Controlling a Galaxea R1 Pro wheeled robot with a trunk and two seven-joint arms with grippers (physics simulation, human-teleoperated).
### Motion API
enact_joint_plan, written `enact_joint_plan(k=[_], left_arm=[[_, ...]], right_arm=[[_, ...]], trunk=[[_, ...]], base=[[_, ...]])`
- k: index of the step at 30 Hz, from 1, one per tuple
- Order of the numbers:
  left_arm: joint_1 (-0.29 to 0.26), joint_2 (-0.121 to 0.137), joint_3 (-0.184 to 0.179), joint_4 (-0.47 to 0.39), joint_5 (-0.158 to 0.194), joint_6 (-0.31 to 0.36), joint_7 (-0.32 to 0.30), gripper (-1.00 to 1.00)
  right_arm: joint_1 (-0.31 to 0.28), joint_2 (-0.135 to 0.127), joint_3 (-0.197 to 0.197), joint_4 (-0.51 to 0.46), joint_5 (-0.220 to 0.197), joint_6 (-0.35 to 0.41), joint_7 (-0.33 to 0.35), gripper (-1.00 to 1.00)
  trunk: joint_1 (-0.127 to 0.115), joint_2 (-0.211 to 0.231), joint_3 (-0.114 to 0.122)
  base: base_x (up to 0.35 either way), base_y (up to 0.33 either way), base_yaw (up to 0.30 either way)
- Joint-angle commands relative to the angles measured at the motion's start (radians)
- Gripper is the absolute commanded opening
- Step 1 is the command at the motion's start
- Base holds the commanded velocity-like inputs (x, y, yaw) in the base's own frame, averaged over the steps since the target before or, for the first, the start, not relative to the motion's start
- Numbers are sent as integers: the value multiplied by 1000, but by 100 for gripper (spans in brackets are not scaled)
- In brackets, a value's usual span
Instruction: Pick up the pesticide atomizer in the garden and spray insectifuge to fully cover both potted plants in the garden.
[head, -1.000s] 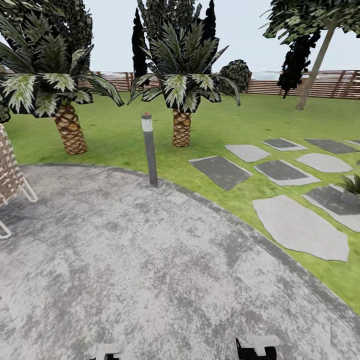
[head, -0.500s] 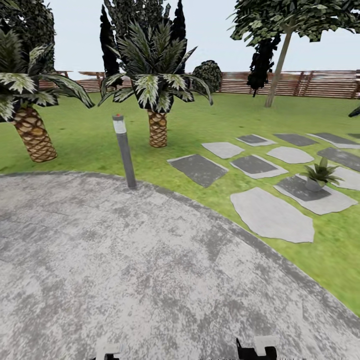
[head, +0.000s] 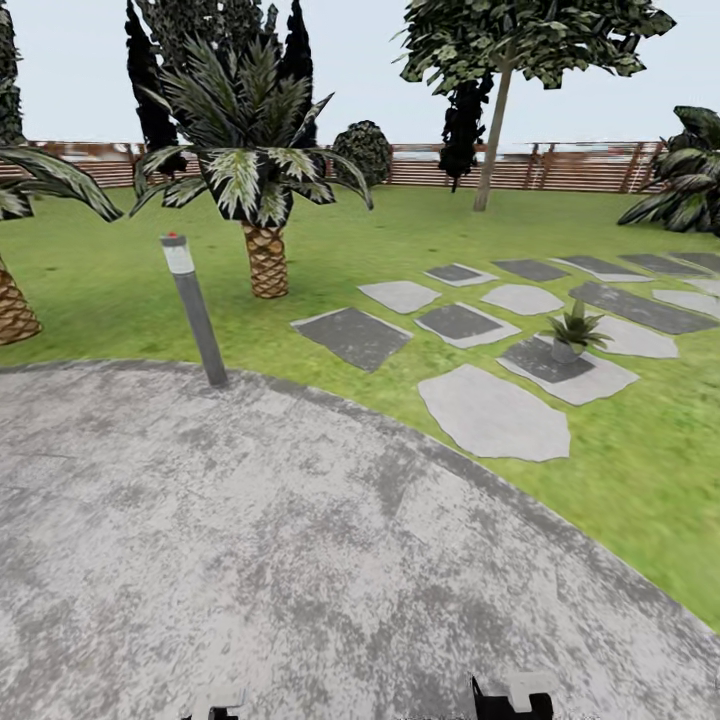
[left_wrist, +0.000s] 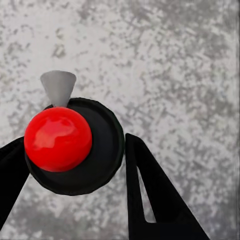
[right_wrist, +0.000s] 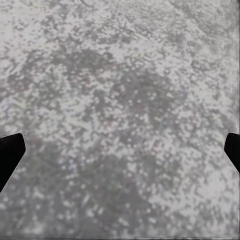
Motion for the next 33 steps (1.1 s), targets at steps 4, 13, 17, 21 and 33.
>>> enact_joint_plan(k=[4, 13, 17, 21, 33], left_arm=[[0, 0, 8, 1, -10, -4, -4, -100], [0, 0, 7, 1, -12, -4, -4, -100], [0, 0, 7, 1, -12, -4, -4, -100], [0, 0, 7, 1, -12, -4, -4, -100], [0, 0, 5, 1, -12, -4, -4, -100]], right_arm=[[-1, 1, 9, 1, -8, -2, -3, 100], [-1, 2, 8, 2, -8, -3, -4, 100], [-1, 2, 8, 2, -8, -3, -4, 100], [-1, 2, 8, 2, -8, -3, -5, 100], [-1, 1, 9, 2, -7, -4, -5, 100]], trunk=[[0, 0, -1], [0, 0, -1], [0, 0, -1], [0, 0, -1], [0, 0, -1]], base=[[54, 0, -300], [301, -2, -300], [321, -87, -300], [299, -132, -300], [286, -153, -234]])
